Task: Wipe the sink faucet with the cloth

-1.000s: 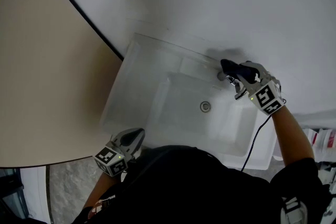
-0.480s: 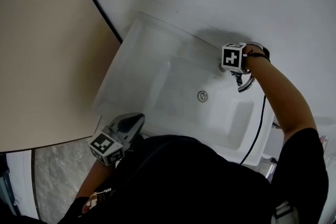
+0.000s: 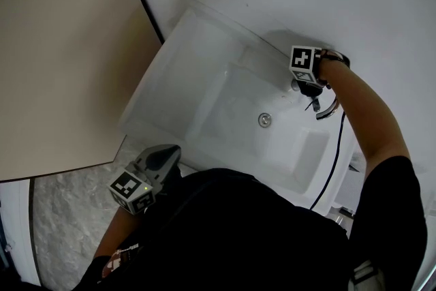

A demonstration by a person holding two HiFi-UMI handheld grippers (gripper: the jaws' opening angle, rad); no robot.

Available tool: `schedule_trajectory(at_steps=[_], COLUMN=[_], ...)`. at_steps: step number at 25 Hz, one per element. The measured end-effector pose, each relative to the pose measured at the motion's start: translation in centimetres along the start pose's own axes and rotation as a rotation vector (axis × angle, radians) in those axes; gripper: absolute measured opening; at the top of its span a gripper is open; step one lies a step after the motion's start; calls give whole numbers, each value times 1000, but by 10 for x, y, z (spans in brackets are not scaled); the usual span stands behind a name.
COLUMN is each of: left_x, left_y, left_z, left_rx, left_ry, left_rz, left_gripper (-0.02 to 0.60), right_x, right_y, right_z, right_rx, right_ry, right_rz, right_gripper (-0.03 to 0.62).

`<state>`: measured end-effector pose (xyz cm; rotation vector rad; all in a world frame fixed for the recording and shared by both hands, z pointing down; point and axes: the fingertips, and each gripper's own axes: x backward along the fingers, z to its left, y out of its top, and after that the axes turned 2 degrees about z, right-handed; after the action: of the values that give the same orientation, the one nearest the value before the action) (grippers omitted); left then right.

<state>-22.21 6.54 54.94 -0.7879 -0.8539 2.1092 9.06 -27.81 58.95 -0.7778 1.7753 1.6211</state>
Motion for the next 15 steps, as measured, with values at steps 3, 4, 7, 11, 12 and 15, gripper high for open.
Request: schedule_trajectory(at_steps=[3, 4, 7, 11, 12, 15], left_x=[-3, -2, -4, -11, -12, -14], left_y=[0, 0, 6, 11, 12, 13], left_z=[0, 1, 3, 3, 2, -4], left_rx=[2, -4, -11, -38, -42, -47], left_ry=[-11, -15, -19, -32, -37, -53], left_rz=[-3, -2, -10, -12, -9, 2], left_gripper=[0, 0, 0, 0, 0, 0], right_x=[26, 37, 66, 92, 96, 99], right_y=[-24, -32, -53, -69, -70, -70], right_z=[4, 6, 18, 52, 63, 103], right_rx=[-48, -61, -94, -143, -159, -200], right_ry=[10, 8, 1, -16, -29, -81], right_rz=[-60, -81, -162, -328, -370, -485], right_gripper=[86, 86, 83, 77, 77, 77])
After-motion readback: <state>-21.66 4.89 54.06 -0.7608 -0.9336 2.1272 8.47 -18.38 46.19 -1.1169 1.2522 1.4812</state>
